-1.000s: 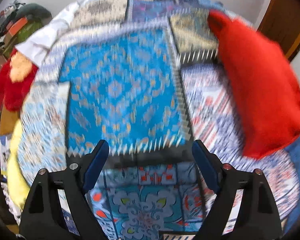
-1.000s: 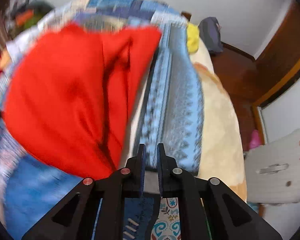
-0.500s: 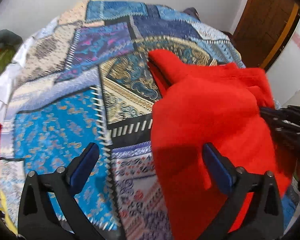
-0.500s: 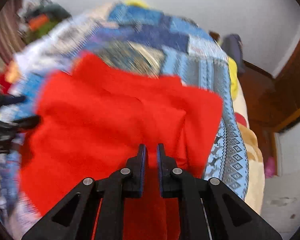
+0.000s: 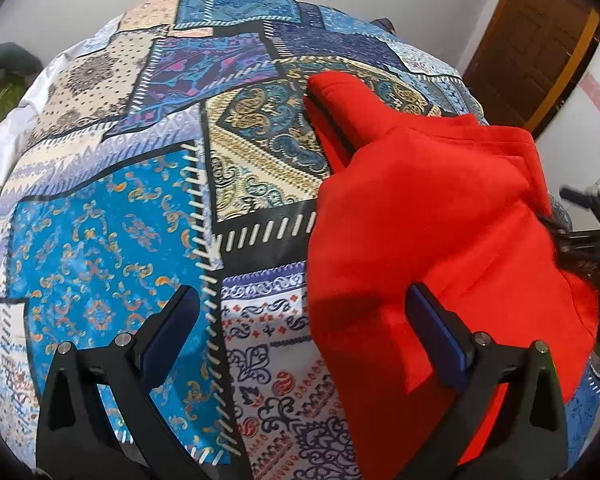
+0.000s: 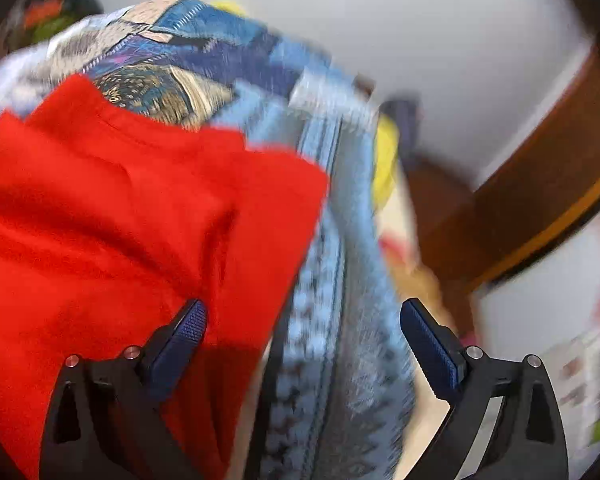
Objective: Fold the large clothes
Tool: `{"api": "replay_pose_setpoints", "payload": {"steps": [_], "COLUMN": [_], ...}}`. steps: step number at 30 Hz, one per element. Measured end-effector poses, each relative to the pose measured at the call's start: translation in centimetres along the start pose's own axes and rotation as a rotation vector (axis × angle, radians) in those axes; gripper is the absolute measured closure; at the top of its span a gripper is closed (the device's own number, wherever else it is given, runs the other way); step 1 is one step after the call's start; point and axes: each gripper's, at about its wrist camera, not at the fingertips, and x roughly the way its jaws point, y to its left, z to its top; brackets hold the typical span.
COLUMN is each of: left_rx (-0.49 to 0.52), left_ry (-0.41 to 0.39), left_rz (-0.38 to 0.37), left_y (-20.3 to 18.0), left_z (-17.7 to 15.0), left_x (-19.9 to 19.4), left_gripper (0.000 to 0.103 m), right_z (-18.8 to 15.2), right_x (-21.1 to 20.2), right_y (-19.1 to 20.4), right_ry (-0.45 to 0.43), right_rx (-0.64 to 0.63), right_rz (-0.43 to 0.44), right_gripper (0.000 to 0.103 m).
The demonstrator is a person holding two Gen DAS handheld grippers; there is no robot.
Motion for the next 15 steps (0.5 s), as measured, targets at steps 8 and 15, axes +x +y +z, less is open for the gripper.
{"api": "replay_pose_setpoints", "payload": {"steps": [8, 15], "left_rx": [-0.139, -0.098], "left_ry": [0.01, 0.076], "left_rz": [-0.106, -0.205], "left_y": [2.8, 0.8], "left_z": [-1.3, -2.6], "left_x": [-3.8, -2.8], "left_gripper": [0.0, 0.0], "right_z": [-2.7, -3.5], "right_x": [-5.4, -5.4], "right_y": [-5.5, -4.0], "right_ry": [-0.046, 0.035], "right_rx": [0.171, 0.307], "right_rz": [0.226, 0.564], "right_gripper": [0.006, 0.001]}}
